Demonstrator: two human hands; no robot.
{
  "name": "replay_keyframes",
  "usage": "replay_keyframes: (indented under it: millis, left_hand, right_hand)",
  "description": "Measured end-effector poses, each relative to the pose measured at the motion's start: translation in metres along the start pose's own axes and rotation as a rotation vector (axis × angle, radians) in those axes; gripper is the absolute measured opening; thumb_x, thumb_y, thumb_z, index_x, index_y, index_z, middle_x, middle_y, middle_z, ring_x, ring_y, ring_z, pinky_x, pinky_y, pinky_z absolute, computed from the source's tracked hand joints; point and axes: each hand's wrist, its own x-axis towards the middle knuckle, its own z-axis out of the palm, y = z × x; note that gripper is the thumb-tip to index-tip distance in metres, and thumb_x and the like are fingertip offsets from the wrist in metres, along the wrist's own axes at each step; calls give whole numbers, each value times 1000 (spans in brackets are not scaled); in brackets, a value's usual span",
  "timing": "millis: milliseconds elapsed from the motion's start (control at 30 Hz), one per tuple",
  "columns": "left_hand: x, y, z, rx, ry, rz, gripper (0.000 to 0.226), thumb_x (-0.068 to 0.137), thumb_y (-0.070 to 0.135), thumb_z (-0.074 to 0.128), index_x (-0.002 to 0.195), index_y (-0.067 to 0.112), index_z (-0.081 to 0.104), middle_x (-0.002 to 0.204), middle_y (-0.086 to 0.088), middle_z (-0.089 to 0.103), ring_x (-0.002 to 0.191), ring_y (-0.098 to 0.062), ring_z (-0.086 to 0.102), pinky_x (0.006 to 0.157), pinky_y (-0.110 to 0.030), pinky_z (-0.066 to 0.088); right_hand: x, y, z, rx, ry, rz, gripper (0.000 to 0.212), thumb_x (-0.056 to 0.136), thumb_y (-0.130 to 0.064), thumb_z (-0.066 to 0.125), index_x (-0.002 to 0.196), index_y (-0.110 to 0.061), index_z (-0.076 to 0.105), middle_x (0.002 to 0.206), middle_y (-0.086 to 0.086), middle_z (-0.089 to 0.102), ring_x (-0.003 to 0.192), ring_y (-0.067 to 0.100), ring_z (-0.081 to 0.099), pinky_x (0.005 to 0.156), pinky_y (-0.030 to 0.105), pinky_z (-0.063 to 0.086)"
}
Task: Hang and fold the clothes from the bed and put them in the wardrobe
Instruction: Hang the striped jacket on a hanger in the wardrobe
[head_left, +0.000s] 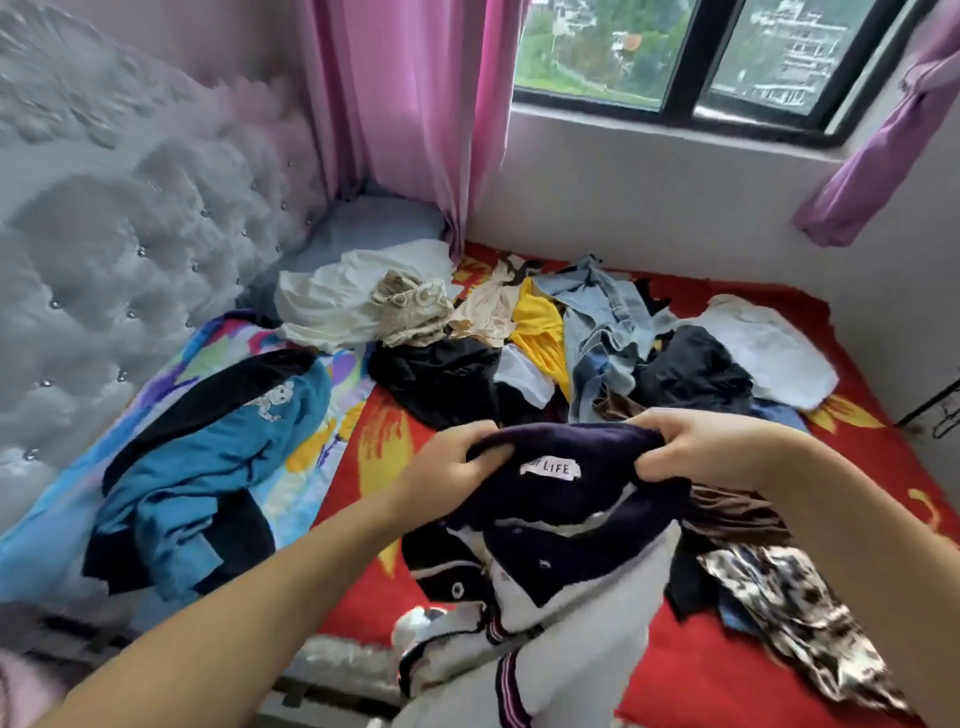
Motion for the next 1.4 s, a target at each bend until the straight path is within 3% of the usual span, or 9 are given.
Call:
replay_keyframes:
  millis: [133,333,433,533,667,800,1133,1267,1400]
  left_hand:
    - [-36,61,7,-104,175,-9,19,92,19,55,75,15,62,66,1,60,62,-5,54,58,-24,42]
    - [-100,130,22,53,258,-67,30,92,13,56,62,20,53,53,13,49,51,-1,45,51,-17,34]
    - [-144,149,24,102,309,-84,18,90,9,57,72,5,61,63,-5,60,59,-15,53,58,-32,41]
    - [-196,167,19,123,344,-76,18,87,12,57,85,-4,62,78,-23,63,74,-34,59,65,-39,45]
    - [-291,183,9,148,452,-70,20,88,14,65,70,19,58,60,6,55,58,-8,52,60,-24,41]
    - [-404,190,8,246,437,-158,27,78,42,74,97,31,60,81,12,68,73,-2,65,71,-26,52]
    - [-622,174,12,685,898,-586,23,91,22,54,111,19,64,106,-1,60,97,-23,60,69,-29,41]
    - [-673,179,19,372,992,-842,19,97,29,47,95,12,56,86,-3,61,90,-27,61,61,-30,37]
    - [-717,191,39,-170,1186,-859,23,101,20,41,95,19,63,97,-8,68,88,-21,62,68,-27,42]
  right_hand:
    - [-27,27,26,-32,-4,-53,39,76,3,54,112,-10,65,106,6,71,97,16,66,92,37,52]
    - [-60,18,105,-417,252,-253,90,83,-47,67,151,-43,9,145,-25,28,134,-8,26,108,17,26]
    - [-72,12,169,-228,323,-418,68,84,-28,69,137,-49,33,123,-26,55,111,-14,50,88,7,39]
    - [-78,5,206,-311,553,-384,15,91,-14,60,104,-21,64,87,0,68,83,17,64,68,26,44]
    - [-110,-19,251,-177,646,-569,14,91,-2,56,88,-11,68,78,4,69,75,21,63,69,34,47]
    - [-154,-57,327,24,543,-764,40,81,12,52,80,-25,66,72,-10,67,69,5,60,62,19,44]
    - [-200,-118,480,-198,310,-892,44,71,13,58,79,-30,64,70,-11,67,67,-1,57,64,10,41]
    - [-207,-132,528,-179,180,-931,37,73,4,58,76,-31,68,72,-8,69,69,4,62,64,20,46]
    - [-215,-137,570,-148,67,-980,50,75,4,54,73,-45,66,76,-23,67,72,-10,60,61,3,40]
